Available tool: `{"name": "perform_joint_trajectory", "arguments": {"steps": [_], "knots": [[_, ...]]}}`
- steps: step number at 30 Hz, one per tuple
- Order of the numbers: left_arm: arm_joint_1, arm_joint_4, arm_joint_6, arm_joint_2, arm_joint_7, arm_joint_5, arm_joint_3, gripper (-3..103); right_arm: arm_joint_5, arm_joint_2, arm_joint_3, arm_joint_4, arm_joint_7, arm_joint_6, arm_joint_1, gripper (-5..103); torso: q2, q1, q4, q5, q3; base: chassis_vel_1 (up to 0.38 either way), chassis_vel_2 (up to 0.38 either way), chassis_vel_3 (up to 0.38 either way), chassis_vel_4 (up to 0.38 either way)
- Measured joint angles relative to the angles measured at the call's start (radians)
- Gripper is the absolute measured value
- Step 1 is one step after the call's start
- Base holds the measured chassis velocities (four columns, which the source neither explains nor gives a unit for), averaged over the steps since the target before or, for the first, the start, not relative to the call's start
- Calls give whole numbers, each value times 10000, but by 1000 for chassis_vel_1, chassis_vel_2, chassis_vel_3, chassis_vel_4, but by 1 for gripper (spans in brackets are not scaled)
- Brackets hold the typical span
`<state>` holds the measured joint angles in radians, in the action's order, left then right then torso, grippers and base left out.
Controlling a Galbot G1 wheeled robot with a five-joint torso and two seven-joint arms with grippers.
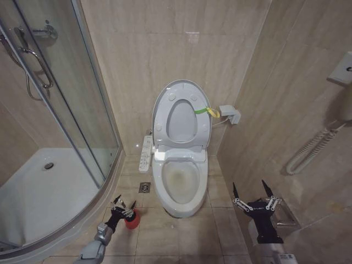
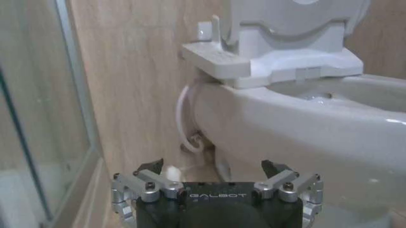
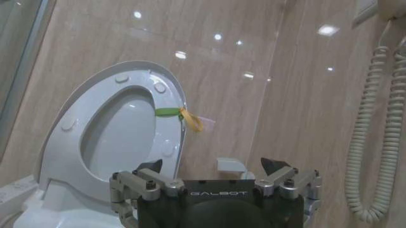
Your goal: Open the toilet lid, clean the toilet bowl with a toilet brush, close the toilet lid, and flush.
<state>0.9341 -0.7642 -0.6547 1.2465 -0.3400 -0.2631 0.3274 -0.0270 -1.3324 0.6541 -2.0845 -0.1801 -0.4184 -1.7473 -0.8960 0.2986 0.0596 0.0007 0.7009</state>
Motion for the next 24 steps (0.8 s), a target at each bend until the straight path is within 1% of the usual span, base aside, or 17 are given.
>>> {"name": "perform_joint_trajectory", "arguments": {"steps": [1,3,5,6,9,10,13,14,16,17,18,19,20,21,23,24], "knots": [[0,0,0,0,0,0,0,100,0,0,0,0,0,0,0,100,0,0,0,0,0,0,0,0,0],[240,-503,150,-81,251,175,174,100,0,0,0,0,0,0,0,100,0,0,-2,0,0,0,0,0,0],[566,-1105,382,-143,698,448,410,100,0,0,0,0,0,0,0,100,0,0,-1,0,0,0,0,0,0],[566,-1105,382,-143,698,448,410,100,0,0,0,0,0,0,0,100,0,0,-1,0,0,0,0,0,0],[1037,-1996,731,-225,1305,699,700,100,0,0,0,0,0,0,0,100,0,-2,-1,0,0,0,0,0,0],[1037,-1996,731,-225,1305,699,700,100,0,0,0,0,0,0,0,100,0,-2,-1,0,0,0,0,0,0],[1821,-3455,1183,-367,1731,781,1057,98,0,0,0,0,0,0,0,100,0,-2,-1,1,0,0,0,0,0],[1821,-3455,1183,-367,1731,781,1057,98,0,0,0,0,0,0,0,100,0,-2,-1,1,0,0,0,0,0],[2380,-4524,1547,-465,1899,775,1272,98,0,0,0,0,0,0,0,100,0,-2,-2,-1,0,0,0,0,0],[2380,-4524,1547,-465,1899,775,1272,98,0,0,0,0,0,0,0,100,0,-2,-2,-1,0,0,0,0,0],[2677,-5175,1839,-515,1926,745,1412,98,0,0,0,0,0,0,0,100,0,-2,-2,0,0,0,0,0,0],[2989,-5919,2249,-562,1962,662,1581,98,0,0,0,0,0,0,0,100,0,-2,-2,1,0,0,0,0,0],[3170,-6431,2478,-590,2011,596,1682,98,0,0,0,0,0,0,0,100,0,-2,-3,1,0,0,0,0,0],[3170,-6431,2478,-590,2011,596,1682,98,0,0,0,0,0,0,0,100,0,-2,-3,1,0,0,0,0,0],[3512,-7530,3010,-646,2140,508,1927,98,0,0,0,0,0,0,0,100,0,-2,0,2,0,0,0,0,0],[3601,-7850,3198,-660,2197,476,2010,98,0,0,0,0,0,0,0,100,0,-2,-1,2,0,0,0,0,0]]}}
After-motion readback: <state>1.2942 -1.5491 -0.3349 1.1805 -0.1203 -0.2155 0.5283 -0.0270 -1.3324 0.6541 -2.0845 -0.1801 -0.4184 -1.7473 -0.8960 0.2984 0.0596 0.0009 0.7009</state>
